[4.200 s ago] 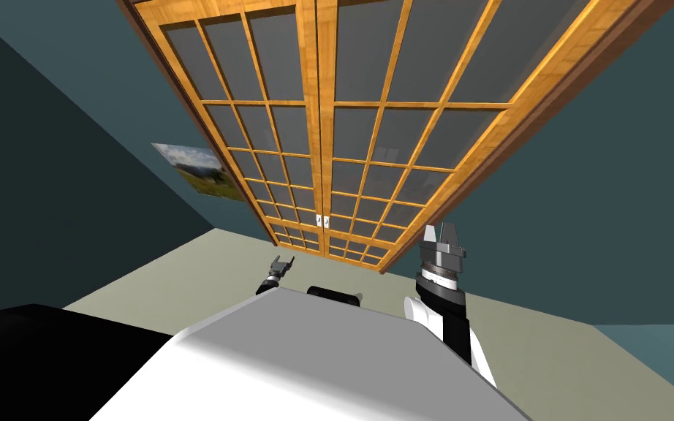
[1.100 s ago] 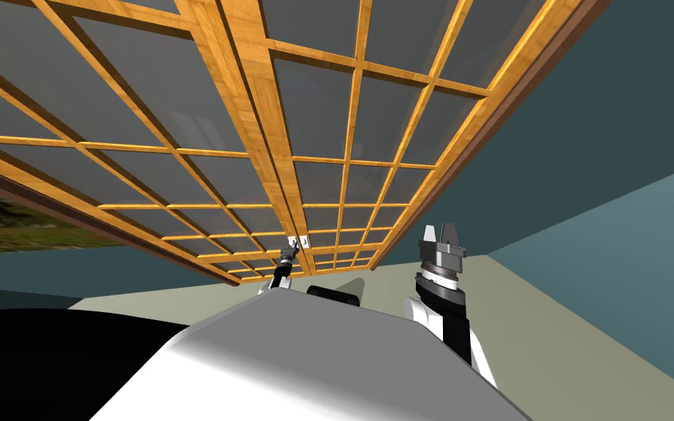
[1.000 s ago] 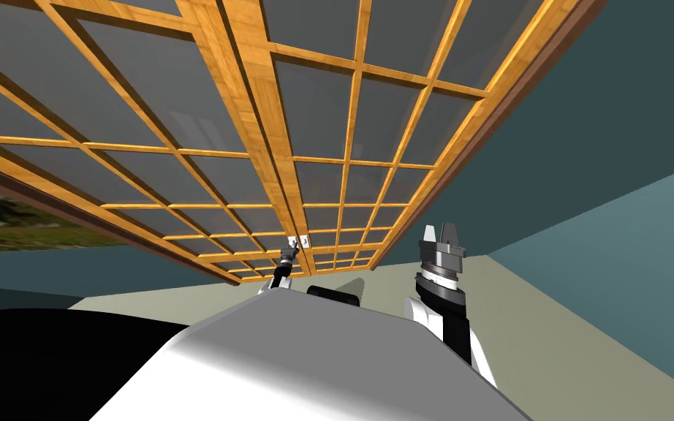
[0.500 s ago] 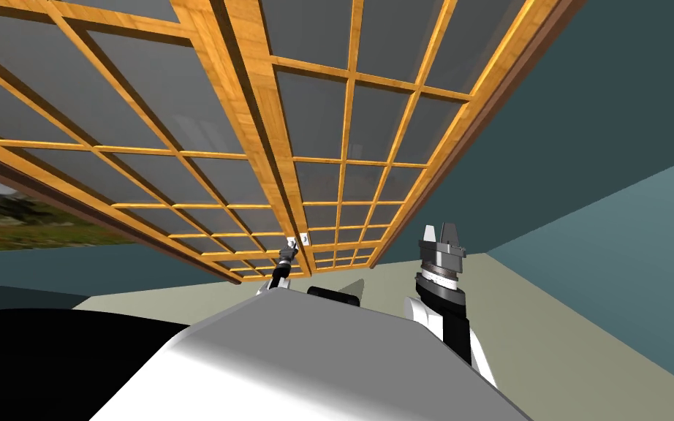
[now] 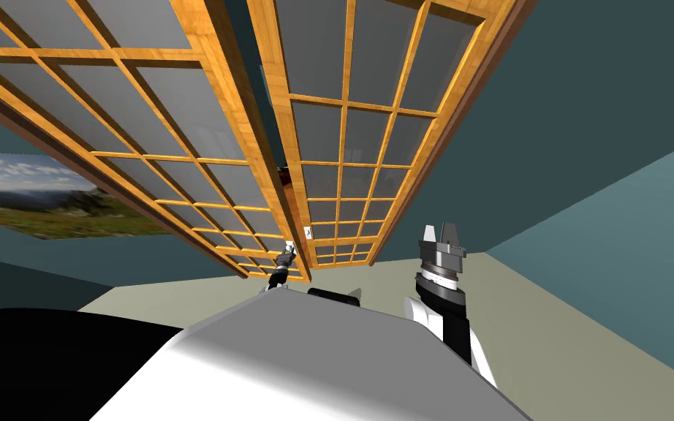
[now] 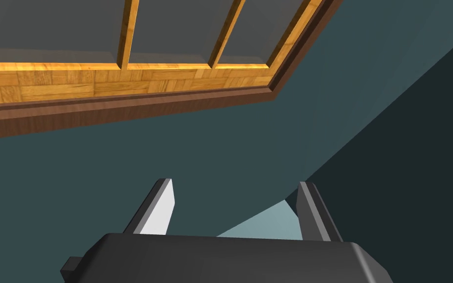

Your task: Pull the door open

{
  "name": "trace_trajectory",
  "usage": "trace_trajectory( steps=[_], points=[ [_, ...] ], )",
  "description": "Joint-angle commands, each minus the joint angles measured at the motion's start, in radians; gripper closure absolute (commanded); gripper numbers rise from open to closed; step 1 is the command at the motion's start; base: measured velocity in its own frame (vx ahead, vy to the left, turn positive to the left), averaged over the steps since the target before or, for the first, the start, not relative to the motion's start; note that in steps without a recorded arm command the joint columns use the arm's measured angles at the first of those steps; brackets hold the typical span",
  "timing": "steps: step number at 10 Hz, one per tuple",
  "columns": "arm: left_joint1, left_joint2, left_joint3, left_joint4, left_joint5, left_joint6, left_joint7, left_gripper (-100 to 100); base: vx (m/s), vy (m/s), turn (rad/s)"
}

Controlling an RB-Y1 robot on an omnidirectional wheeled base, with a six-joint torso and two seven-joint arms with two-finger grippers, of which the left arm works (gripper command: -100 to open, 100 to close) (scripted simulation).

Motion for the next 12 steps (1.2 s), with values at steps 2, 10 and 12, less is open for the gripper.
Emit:
trace_trajectory(
  steps=[2, 10, 12],
  points=[
    [0.042, 0.019, 0.017, 0.021, 0.018, 0.005, 0.048, 100, -0.141, -0.016, 0.021],
    [0.049, 0.041, -0.026, 0.005, -0.010, -0.019, 0.086, -100, -0.113, 0.012, -0.022],
    [0.040, 0.058, -0.058, -0.009, -0.036, -0.037, 0.095, -100, -0.221, 0.070, -0.130]
  ],
)
